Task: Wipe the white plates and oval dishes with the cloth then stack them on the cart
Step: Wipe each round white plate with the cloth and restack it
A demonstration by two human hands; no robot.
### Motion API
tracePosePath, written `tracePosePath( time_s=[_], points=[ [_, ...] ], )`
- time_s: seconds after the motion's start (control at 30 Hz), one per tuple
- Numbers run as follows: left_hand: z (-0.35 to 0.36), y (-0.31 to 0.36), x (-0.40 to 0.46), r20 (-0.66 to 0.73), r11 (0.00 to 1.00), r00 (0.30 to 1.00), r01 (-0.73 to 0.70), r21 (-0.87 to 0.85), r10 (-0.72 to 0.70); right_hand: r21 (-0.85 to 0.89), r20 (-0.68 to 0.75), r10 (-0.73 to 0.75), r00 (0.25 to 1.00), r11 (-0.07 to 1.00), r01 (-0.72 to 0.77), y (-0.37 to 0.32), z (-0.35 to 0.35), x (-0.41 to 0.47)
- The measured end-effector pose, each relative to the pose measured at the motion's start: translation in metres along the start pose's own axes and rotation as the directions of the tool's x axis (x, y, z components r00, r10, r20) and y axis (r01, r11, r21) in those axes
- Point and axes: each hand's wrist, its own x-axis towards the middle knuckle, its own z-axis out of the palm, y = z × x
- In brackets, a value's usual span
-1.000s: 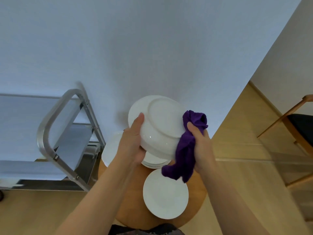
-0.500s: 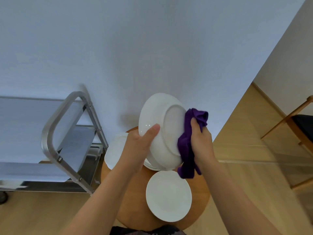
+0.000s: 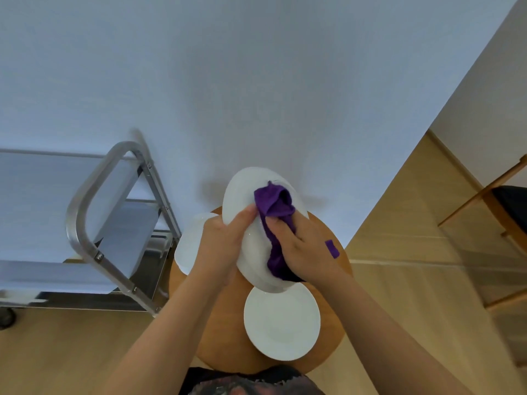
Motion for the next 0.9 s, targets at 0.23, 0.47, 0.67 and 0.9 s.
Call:
tracePosePath(
  time_s=[0.23, 0.47, 0.67, 0.9],
  points=[
    [-0.013, -0.003, 0.006, 0.034, 0.989, 0.997, 0.072, -0.131, -0.068, 0.064, -0.001, -0.041, 0.999, 0.997, 0.041, 0.027, -0.004, -0.039],
    [-0.017, -0.024, -0.003, 0.077, 0.981, 0.989, 0.138, -0.134, -0.129, -0.055, -0.085, 0.042, 0.996, 0.997, -0.046, 0.063, -0.019, -0.04],
    [-0.022, -0.054, -0.011, 0.03, 0.968, 0.998, 0.05, 0.246, -0.059, 0.005, -0.36, 0.352, 0.864, 0.927, -0.376, 0.123, -0.046, -0.043],
    [0.011, -0.125, -0.011, 0.247, 0.409, 0.961, -0.177, 0.895, -0.125, 0.246, -0.378, 0.569, 0.73, 0.822, -0.514, 0.157, -0.051, -0.066]
  ],
)
